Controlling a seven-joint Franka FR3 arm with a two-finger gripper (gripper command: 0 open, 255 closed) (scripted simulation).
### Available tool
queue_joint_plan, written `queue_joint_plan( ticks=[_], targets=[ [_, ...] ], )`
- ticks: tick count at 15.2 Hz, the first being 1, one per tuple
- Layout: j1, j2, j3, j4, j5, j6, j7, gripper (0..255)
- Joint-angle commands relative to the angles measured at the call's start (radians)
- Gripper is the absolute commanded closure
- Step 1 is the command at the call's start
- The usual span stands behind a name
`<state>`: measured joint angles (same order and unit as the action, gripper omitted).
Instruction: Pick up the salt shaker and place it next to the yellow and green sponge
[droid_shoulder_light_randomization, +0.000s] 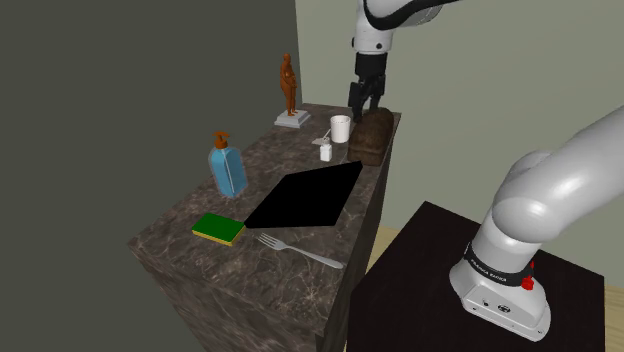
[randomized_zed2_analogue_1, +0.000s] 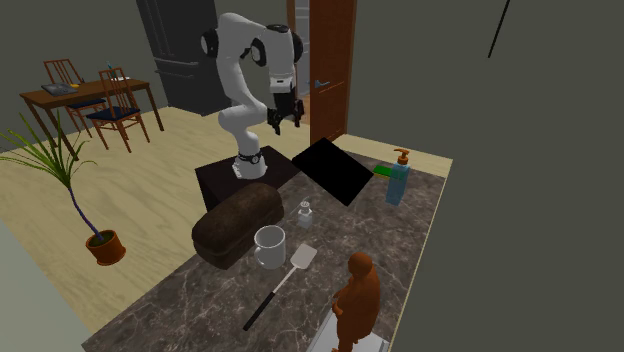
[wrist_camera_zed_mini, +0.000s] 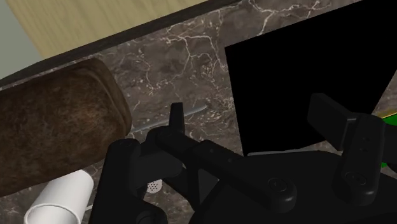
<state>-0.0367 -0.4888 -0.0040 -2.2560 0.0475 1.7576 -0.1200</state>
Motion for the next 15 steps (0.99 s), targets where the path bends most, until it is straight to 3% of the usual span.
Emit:
queue_joint_plan(
  ticks=[1, 15],
  targets=[
    [-0.004, 0.066, -0.006, 0.024, -0.006, 0.042, -0.011, 0],
    [-0.039, 0.571, -0.057, 0.323, -0.022, 0.243, -0.107, 0]
  ],
)
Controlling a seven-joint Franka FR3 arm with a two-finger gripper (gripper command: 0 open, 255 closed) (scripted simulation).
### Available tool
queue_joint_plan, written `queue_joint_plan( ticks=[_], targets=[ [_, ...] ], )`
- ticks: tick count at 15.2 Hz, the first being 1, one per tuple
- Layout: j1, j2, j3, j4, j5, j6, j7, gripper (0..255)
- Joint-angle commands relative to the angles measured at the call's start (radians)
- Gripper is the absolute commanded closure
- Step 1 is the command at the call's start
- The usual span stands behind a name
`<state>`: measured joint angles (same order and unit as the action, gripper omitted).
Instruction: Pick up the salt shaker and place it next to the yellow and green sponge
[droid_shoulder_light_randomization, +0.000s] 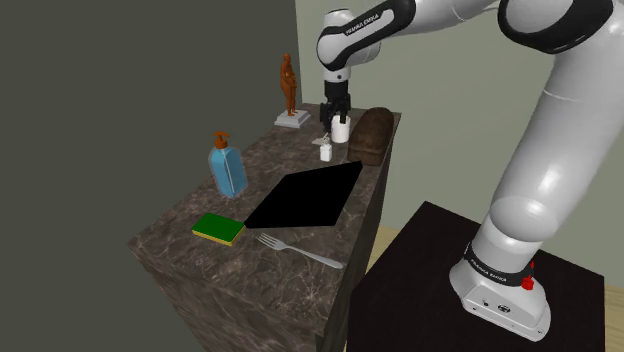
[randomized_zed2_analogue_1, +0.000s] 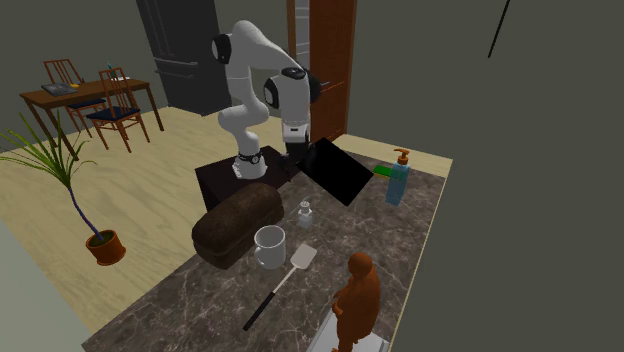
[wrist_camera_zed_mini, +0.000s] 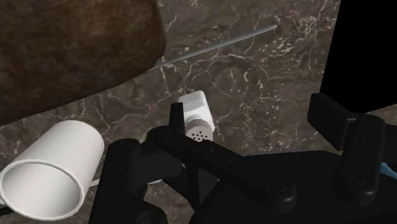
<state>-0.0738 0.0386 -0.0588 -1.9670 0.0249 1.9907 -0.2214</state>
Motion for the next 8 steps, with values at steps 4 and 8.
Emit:
queue_joint_plan(
  ticks=[4, 8],
  targets=[
    [-0.015, 0.197, -0.01, 0.169, 0.005, 0.027, -0.029, 0],
    [-0.018, 0.242, -0.01, 0.176, 0.007, 0.065, -0.034, 0]
  ],
)
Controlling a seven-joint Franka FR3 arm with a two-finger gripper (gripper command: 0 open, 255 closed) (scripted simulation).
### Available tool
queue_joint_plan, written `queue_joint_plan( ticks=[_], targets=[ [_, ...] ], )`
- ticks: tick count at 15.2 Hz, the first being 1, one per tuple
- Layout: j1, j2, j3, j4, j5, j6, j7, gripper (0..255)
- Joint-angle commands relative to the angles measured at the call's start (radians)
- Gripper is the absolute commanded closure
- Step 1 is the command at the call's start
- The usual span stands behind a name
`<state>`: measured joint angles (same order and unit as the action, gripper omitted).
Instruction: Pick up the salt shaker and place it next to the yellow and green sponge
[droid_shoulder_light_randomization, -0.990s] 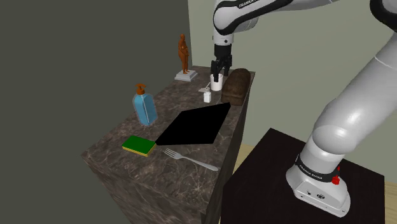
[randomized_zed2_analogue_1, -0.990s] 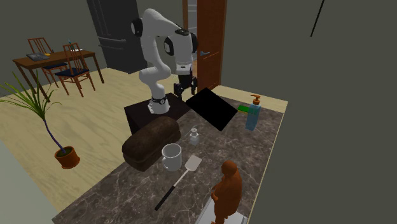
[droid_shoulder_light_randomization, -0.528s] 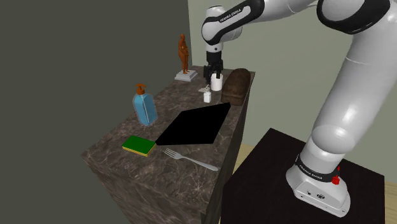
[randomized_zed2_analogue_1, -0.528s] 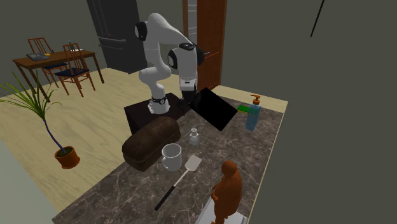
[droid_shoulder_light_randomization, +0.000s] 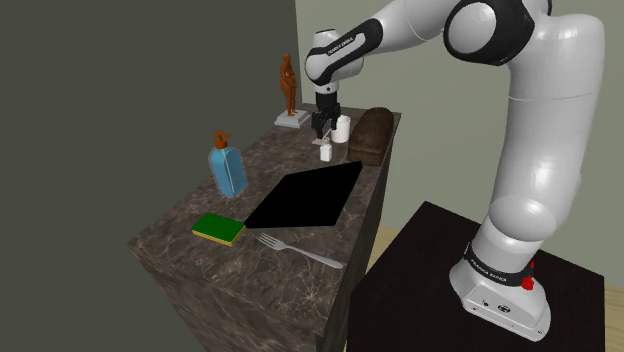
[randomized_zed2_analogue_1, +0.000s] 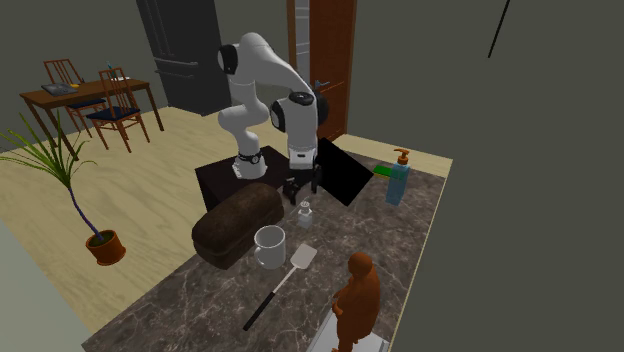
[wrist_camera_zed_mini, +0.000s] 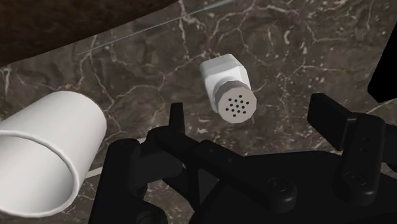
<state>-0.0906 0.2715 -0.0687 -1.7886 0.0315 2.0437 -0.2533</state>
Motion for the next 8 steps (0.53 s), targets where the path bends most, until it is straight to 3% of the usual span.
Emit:
queue_joint_plan(
  ticks=[1, 8],
  targets=[
    [-0.001, 0.014, 0.0, -0.009, 0.001, 0.024, -0.003, 0],
    [-0.001, 0.032, 0.0, -0.034, 0.003, 0.066, -0.004, 0]
  ],
)
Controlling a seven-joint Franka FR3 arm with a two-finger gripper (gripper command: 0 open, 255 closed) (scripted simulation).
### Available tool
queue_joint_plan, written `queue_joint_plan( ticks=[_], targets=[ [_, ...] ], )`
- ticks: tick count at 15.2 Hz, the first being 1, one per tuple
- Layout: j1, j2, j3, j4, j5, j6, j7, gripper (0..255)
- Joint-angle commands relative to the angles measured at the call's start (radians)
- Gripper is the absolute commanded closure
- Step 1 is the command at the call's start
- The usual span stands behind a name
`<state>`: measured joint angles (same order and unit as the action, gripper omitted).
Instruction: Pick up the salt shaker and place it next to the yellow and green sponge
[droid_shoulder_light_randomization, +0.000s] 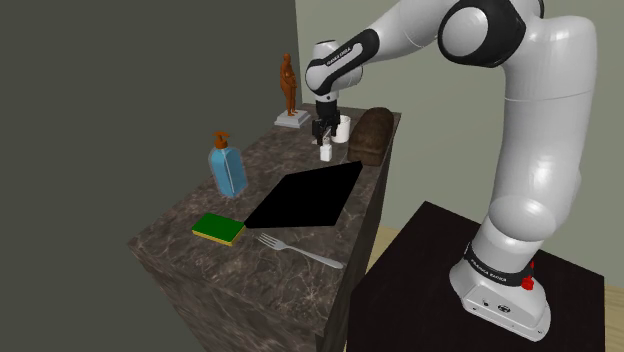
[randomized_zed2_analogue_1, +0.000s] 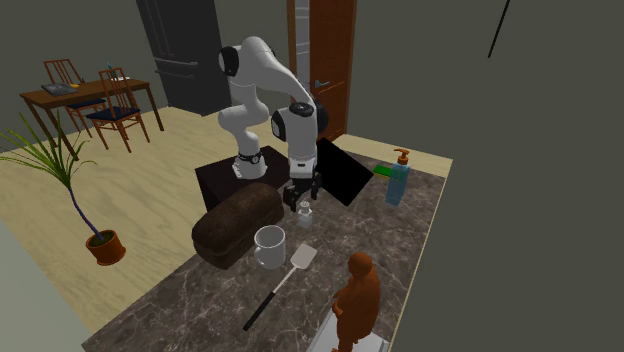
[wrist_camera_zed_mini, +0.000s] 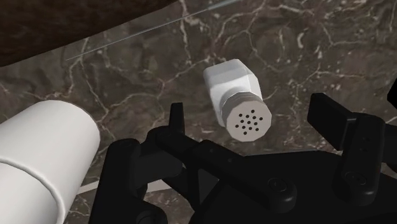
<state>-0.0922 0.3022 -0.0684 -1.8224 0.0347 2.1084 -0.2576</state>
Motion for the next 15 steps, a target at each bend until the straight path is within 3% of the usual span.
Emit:
queue_joint_plan(
  ticks=[1, 4, 5, 15],
  targets=[
    [0.0, 0.001, 0.0, 0.0, 0.0, 0.001, 0.0, 0],
    [0.0, 0.001, 0.0, 0.0, 0.0, 0.001, 0.0, 0],
    [0.0, 0.001, 0.0, 0.0, 0.0, 0.001, 0.0, 255],
    [0.0, -0.005, 0.0, 0.006, -0.001, -0.01, 0.001, 255]
  ],
)
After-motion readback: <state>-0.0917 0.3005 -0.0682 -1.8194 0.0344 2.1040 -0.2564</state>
